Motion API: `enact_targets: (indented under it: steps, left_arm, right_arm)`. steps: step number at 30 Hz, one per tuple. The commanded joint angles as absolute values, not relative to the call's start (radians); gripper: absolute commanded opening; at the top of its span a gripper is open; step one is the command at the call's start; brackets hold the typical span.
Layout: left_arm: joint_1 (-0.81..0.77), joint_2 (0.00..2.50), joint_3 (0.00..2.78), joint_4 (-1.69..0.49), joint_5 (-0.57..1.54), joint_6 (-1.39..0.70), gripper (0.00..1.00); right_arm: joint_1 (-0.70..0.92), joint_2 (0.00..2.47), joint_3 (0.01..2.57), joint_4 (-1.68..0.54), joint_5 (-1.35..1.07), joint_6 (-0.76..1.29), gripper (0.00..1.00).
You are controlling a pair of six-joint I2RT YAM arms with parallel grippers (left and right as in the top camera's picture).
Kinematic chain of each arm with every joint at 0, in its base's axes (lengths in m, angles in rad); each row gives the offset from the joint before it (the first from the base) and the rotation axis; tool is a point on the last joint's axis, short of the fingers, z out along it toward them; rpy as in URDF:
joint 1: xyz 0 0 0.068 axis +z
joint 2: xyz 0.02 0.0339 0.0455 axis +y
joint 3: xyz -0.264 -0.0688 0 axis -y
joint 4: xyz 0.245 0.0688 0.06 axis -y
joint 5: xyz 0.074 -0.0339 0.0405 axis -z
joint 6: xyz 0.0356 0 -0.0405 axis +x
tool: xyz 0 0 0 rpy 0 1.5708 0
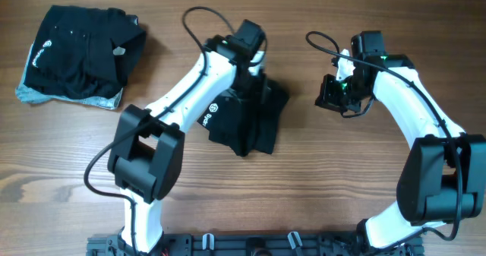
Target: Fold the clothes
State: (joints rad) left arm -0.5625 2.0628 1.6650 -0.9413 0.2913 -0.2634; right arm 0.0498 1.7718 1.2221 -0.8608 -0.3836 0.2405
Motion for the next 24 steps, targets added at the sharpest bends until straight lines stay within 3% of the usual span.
enact_targets:
  steps: [1, 6, 11, 12, 15, 16, 21, 24]
  left_arm:
    - [-0.602, 2.062, 1.681, -0.897, 0.514, -0.272, 0.61]
    - [-0.567, 2.031, 1.789, -1.055, 0.486, -0.266, 0.55]
    - [-0.446, 1.964, 1.830, -1.222, 0.126, -0.267, 0.41]
    - [-0.423, 1.964, 1.830, -1.238, 0.108, -0.266, 0.36]
    - [-0.353, 1.969, 1.805, -1.245, 0.108, -0.266, 0.04]
    - [-0.336, 1.972, 1.793, -1.245, 0.108, -0.266, 0.04]
    - [-0.303, 1.977, 1.747, -1.193, 0.171, -0.266, 0.05]
    - [-0.302, 1.977, 1.714, -1.166, 0.241, -0.265, 0.14]
  right_arm:
    - [0.053, 1.744, 1.243, -0.852, -0.381, 0.205, 0.21]
    - [0.053, 1.744, 1.243, -0.831, -0.381, 0.205, 0.24]
    - [0.053, 1.742, 1.243, -0.759, -0.647, 0.104, 0.29]
    - [0.053, 1.742, 1.243, -0.745, -0.728, 0.077, 0.30]
    - [0.062, 1.742, 1.243, -0.657, -1.089, -0.016, 0.31]
    - [0.075, 1.742, 1.243, -0.610, -1.135, 0.006, 0.30]
    - [0.216, 1.746, 1.242, -0.543, -0.832, 0.180, 0.27]
    - [0.317, 1.775, 1.242, -0.716, -0.409, 0.279, 0.07]
